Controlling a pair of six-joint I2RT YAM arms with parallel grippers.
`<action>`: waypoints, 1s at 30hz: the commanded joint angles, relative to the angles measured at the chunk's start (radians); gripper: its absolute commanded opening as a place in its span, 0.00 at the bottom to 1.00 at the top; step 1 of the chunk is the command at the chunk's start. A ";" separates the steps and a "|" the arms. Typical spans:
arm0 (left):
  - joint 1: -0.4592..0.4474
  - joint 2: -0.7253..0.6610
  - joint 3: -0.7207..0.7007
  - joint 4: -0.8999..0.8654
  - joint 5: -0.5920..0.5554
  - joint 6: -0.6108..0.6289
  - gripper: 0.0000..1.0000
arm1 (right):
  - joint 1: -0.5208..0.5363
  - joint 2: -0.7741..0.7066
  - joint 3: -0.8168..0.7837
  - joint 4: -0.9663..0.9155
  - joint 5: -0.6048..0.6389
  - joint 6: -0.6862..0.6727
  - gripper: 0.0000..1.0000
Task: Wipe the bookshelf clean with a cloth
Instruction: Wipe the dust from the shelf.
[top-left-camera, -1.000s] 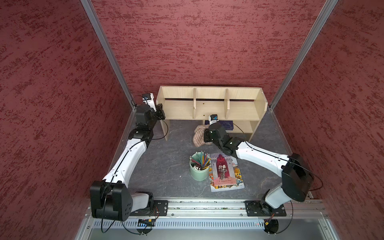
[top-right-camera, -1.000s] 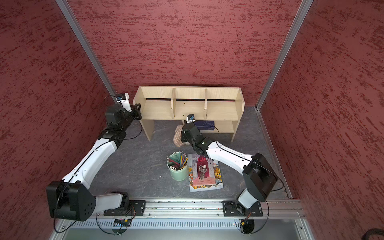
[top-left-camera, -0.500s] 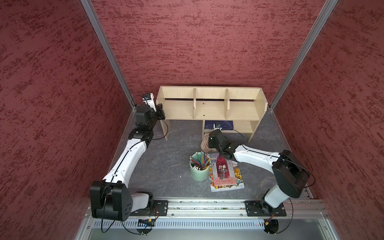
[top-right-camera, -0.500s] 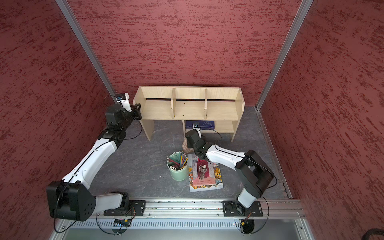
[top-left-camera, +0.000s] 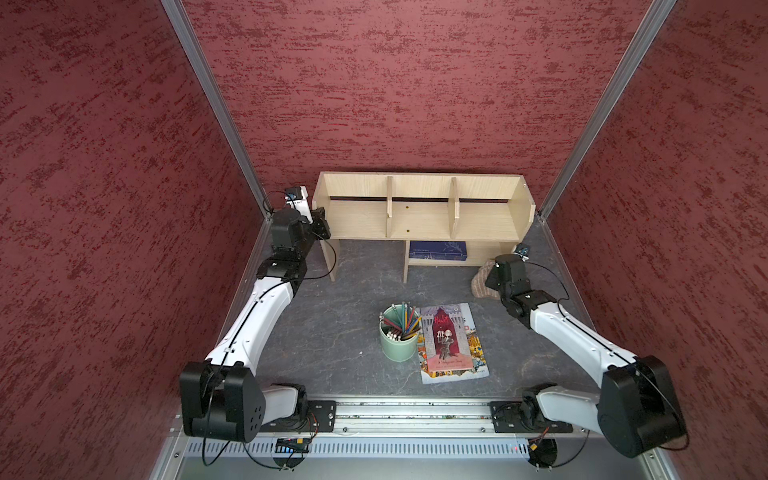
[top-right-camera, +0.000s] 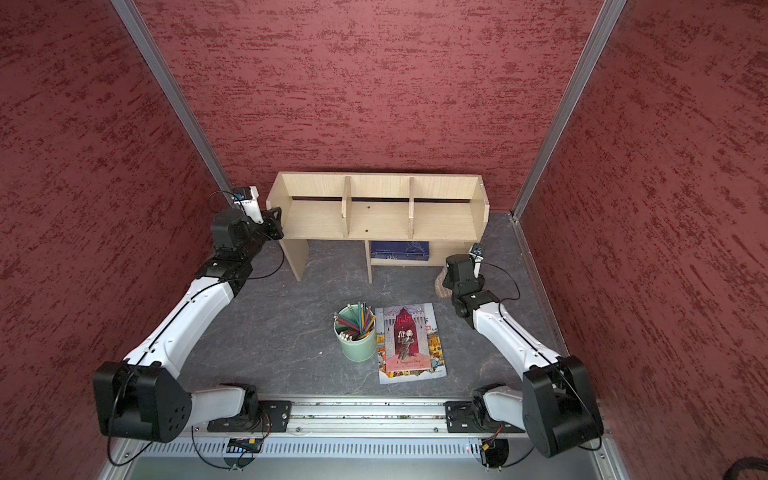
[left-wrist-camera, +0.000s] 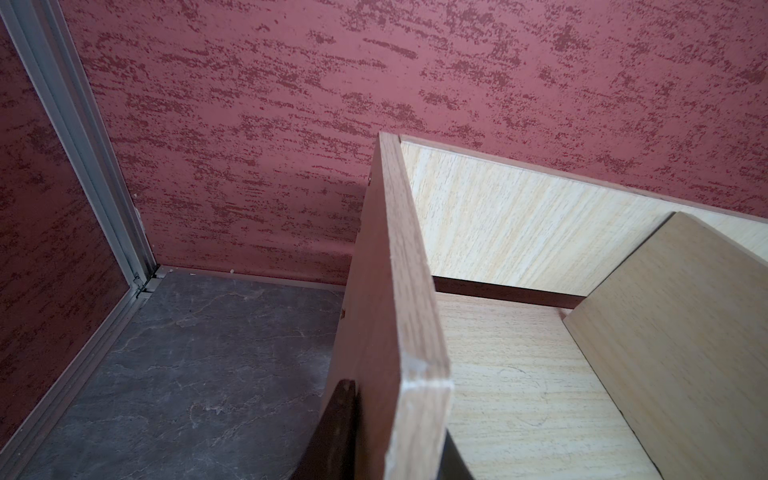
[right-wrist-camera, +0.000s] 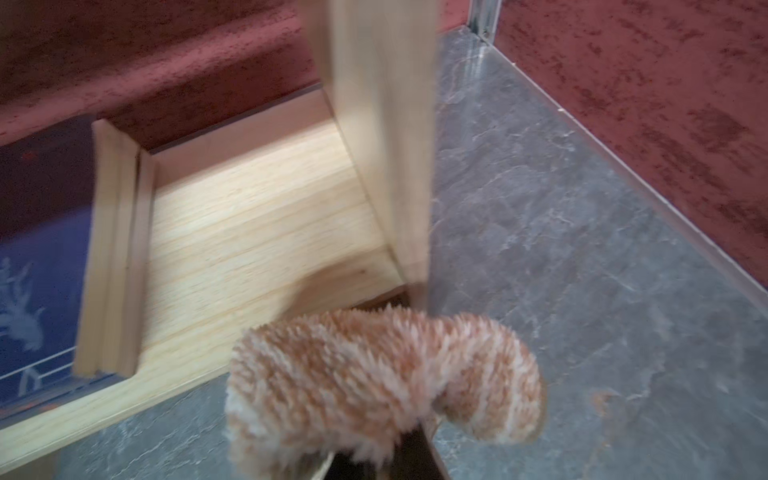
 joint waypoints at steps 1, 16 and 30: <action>-0.024 0.009 -0.013 -0.005 0.151 -0.088 0.00 | -0.034 -0.045 0.063 -0.086 0.015 -0.067 0.00; -0.023 0.001 -0.012 -0.006 0.151 -0.090 0.00 | -0.026 -0.114 0.530 -0.375 -0.069 -0.187 0.00; -0.025 0.002 -0.012 -0.006 0.150 -0.093 0.00 | 0.143 0.174 0.758 -0.402 -0.216 -0.105 0.00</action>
